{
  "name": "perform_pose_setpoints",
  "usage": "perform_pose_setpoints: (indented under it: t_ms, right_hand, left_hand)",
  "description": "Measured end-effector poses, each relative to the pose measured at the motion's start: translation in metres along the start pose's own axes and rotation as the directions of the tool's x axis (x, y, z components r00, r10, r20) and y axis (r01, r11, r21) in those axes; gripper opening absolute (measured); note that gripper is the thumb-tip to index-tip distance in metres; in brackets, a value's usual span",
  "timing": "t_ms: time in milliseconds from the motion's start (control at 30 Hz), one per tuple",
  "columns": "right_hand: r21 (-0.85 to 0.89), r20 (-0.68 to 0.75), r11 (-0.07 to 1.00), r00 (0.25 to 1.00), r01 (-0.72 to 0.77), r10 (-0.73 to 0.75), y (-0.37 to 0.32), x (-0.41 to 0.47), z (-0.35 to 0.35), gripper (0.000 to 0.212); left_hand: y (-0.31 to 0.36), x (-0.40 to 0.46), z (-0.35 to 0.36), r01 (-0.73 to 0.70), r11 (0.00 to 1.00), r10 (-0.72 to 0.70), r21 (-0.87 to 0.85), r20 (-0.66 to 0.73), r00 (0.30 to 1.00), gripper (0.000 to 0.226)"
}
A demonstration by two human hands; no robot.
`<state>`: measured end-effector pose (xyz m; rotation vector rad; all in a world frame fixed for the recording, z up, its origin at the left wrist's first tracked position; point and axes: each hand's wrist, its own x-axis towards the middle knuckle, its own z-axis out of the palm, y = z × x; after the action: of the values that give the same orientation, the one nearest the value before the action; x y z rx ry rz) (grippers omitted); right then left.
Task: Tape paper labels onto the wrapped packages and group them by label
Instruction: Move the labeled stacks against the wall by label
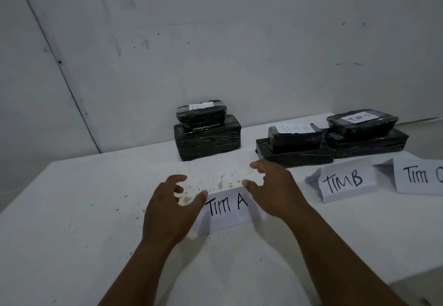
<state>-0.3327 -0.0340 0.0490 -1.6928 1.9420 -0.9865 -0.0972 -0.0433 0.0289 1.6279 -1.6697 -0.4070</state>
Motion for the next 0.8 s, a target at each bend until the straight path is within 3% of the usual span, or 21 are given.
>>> perform_pose_setpoints:
  t_ms: [133, 267, 400, 600, 800]
  right_hand:
    - [-0.020, -0.134, 1.000, 0.991, 0.020, -0.022, 0.001, 0.020, -0.032, 0.051]
    - [-0.212, -0.193, 0.977, 0.981, -0.024, -0.018, 0.013, 0.052, -0.069, 0.060]
    - [-0.318, -0.099, 0.941, 0.991, -0.120, 0.093, 0.034, 0.083, -0.097, 0.079]
    - [-0.448, 0.019, 0.873, 0.975, -0.191, 0.223, 0.069, 0.116, -0.122, 0.105]
    - [-0.497, 0.138, 0.862, 0.971, -0.103, 0.196, 0.088, 0.133, -0.133, 0.113]
  left_hand:
    - [0.033, 0.019, 0.006, -0.119, 0.992, 0.117, -0.052, -0.050, 0.992, 0.057]
    - [0.075, 0.043, 0.025, -0.270, 0.957, 0.272, -0.106, 0.013, 0.962, 0.060]
    - [0.116, 0.067, 0.056, -0.361, 0.932, 0.362, -0.038, 0.168, 0.917, 0.081]
    - [0.158, 0.091, 0.123, -0.433, 0.888, 0.339, 0.153, 0.417, 0.843, 0.116]
    - [0.158, 0.104, 0.176, -0.456, 0.856, 0.269, 0.244, 0.542, 0.796, 0.117]
